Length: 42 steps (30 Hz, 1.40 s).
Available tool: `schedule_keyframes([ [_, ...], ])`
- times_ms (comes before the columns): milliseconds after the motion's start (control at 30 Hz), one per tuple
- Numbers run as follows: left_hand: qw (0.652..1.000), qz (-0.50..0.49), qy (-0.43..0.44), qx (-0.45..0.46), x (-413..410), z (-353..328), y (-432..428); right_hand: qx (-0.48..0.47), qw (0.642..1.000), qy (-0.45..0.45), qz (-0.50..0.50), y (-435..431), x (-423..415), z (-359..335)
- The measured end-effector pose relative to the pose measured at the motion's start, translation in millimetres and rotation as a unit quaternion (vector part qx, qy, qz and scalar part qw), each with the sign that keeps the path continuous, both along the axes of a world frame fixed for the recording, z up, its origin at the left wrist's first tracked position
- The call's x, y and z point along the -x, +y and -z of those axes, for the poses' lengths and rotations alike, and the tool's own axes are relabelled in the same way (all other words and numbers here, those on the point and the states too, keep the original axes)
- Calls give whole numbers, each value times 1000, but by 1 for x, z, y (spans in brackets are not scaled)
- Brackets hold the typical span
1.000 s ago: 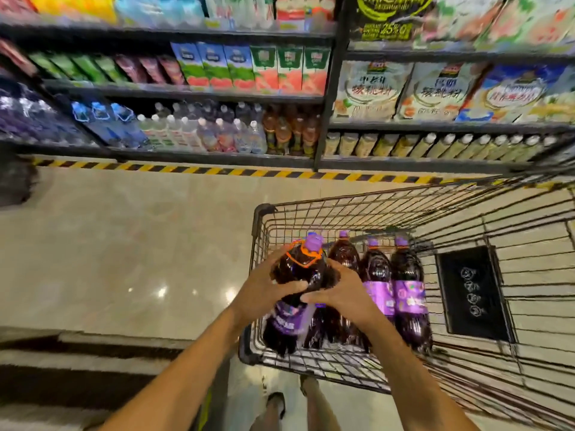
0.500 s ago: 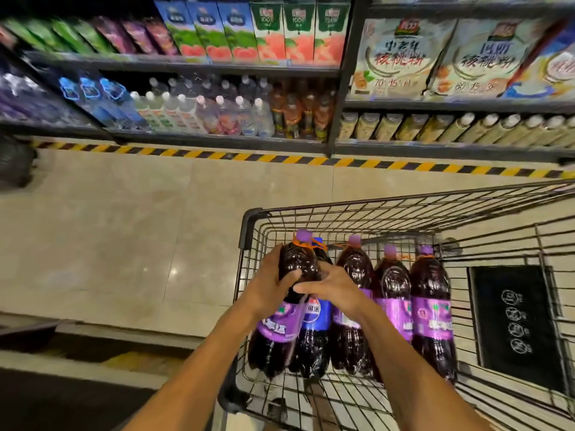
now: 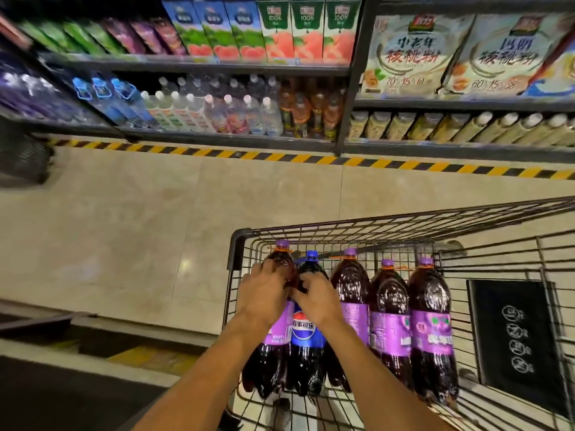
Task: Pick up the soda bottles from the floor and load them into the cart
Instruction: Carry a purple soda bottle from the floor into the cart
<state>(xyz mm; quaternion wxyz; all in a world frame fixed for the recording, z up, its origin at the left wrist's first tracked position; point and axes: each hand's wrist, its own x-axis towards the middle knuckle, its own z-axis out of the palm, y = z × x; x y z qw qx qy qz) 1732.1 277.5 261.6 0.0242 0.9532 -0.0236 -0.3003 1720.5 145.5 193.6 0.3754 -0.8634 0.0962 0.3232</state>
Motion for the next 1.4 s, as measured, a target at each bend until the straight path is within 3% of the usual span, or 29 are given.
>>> schedule_keyframes([
  [133, 998, 42, 15, -52, 8, -24, 20, 87, 989, -9, -122, -4, -5, -26],
  [300, 997, 39, -1, -61, 14, -68, 35, 200, 944, -37, -259, -10, -11, -93],
  [500, 997, 47, -46, -45, 25, -142, 47, 273, 905, -95, -311, -7, 2, -188],
  [867, 992, 52, -109, -35, 55, -271, 67, 328, 883, -117, -313, -5, 37, -327],
  [1067, 994, 73, -76, -20, 66, -309, 75, 345, 857, -158, -349, -19, 20, -364],
  [1400, 982, -131, -119, -59, 138, -351, 80, 285, 782, -267, -485, 20, -3, -412],
])
